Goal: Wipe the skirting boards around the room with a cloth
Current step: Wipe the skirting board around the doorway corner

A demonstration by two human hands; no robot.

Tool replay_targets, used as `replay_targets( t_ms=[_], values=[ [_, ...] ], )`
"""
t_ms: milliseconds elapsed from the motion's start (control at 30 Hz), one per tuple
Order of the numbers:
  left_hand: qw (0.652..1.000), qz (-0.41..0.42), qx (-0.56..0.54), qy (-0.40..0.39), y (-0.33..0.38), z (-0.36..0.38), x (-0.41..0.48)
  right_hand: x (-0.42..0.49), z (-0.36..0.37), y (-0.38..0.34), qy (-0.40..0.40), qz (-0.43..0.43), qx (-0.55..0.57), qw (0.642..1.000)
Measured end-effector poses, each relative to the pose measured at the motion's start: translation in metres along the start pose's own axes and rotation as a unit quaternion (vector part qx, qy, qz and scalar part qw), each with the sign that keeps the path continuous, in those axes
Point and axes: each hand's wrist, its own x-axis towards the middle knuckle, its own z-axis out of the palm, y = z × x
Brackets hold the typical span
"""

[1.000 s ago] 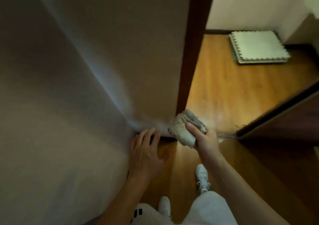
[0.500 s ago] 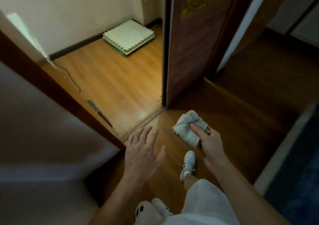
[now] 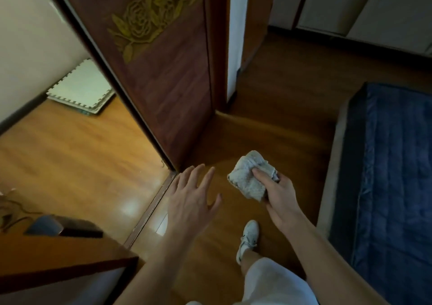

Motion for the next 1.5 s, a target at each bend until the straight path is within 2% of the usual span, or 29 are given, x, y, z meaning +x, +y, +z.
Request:
replay_targets(
  t_ms=[333,600,933,1233,1500],
  values=[
    [0.999,0.05,-0.004,-0.02,0.073,0.02,0.201,0.157,-0.061,-0.117,0.026,0.007,0.03,0.999],
    [0.996,0.086,-0.002,-0.038,0.113,0.028,0.312,0.24,-0.095,-0.162,0.072,0.008,0.085,0.994],
    [0.99,0.135,-0.04,-0.023,0.121,0.051,0.47,0.363,-0.094,-0.219,0.118,-0.011,0.101,0.988],
    [0.972,0.224,-0.037,-0.055,0.114,0.037,0.648,0.486,-0.075,-0.298,0.22,-0.048,0.109,0.968],
    [0.961,0.267,-0.061,-0.046,0.144,0.055,0.752,0.556,-0.092,-0.345,0.238,-0.07,0.126,0.96]
  ],
)
